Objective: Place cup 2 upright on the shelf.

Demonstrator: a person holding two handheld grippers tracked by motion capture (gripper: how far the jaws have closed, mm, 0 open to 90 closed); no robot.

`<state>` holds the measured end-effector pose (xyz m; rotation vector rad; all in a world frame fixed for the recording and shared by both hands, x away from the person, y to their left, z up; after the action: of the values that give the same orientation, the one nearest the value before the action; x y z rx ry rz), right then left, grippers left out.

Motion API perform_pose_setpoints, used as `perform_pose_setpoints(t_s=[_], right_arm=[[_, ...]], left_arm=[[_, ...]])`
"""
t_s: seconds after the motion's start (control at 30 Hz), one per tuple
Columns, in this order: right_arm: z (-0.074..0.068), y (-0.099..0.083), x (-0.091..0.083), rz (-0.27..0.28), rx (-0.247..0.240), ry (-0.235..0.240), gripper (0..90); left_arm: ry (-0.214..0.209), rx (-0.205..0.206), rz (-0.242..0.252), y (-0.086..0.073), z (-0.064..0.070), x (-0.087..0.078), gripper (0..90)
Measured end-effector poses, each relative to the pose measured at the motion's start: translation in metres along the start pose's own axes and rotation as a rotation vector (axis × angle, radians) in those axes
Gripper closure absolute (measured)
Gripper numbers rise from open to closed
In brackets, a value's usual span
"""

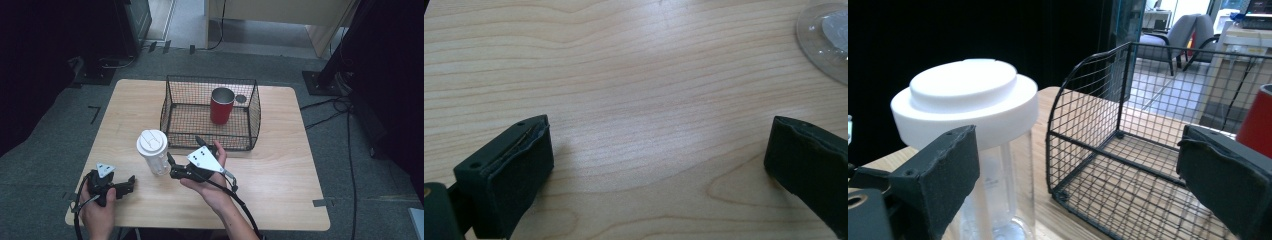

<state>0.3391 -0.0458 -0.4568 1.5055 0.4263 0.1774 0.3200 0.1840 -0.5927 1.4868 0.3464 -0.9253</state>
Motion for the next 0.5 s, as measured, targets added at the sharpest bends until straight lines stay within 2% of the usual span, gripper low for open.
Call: perform_pose_setpoints(t_s=[0.5], right_arm=[[-0.024,-0.006,0.007,-0.004,0.009,0.052,3.7]], left_arm=[[0.0,-0.002,0.002,0.0,0.0,0.0,0.0]])
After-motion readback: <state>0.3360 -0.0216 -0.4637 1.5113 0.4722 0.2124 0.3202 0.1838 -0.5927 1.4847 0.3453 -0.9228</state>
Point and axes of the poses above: each handheld gripper's, and its own axes: x roughly forward along the jaws, y roughly out of its top, z roughly to its right, the point moved 10 cm from there along x, roughly forward along the jaws, and after that the axes turned 10 degrees about -y, right-handed, at the moved point
